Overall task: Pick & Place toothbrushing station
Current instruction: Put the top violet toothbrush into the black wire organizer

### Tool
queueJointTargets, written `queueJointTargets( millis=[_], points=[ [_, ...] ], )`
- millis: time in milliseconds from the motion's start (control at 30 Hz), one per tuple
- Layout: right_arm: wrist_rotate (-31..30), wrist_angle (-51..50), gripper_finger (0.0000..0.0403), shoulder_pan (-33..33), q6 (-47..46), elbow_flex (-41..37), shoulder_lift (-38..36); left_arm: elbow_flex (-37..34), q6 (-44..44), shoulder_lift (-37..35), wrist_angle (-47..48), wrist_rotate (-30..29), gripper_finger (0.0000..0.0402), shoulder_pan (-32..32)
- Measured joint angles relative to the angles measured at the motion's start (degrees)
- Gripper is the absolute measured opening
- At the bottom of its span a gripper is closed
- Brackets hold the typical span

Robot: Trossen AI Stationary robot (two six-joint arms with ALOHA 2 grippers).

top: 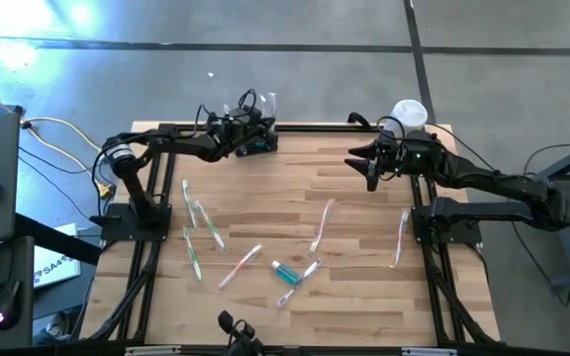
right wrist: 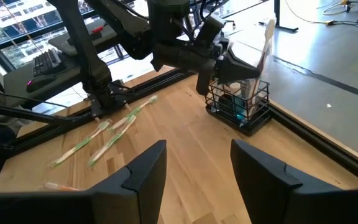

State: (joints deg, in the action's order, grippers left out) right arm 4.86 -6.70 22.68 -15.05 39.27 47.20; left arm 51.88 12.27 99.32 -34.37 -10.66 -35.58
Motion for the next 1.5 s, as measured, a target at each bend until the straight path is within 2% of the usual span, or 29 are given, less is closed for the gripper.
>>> queueJointTargets(
  millis=[1067,1500],
  points=[
    [0.6,2.6,0.0171,0.0,-0.2,0.0,1.6,0.0,-0.5,0.4,4.5,1.2,0.0012,0.0],
    [0.7,3.0,0.0171,0.0,-1.7,0.0,1.6,0.0,-0.5,0.4,5.7,1.2,0.0091,0.0]
  ],
)
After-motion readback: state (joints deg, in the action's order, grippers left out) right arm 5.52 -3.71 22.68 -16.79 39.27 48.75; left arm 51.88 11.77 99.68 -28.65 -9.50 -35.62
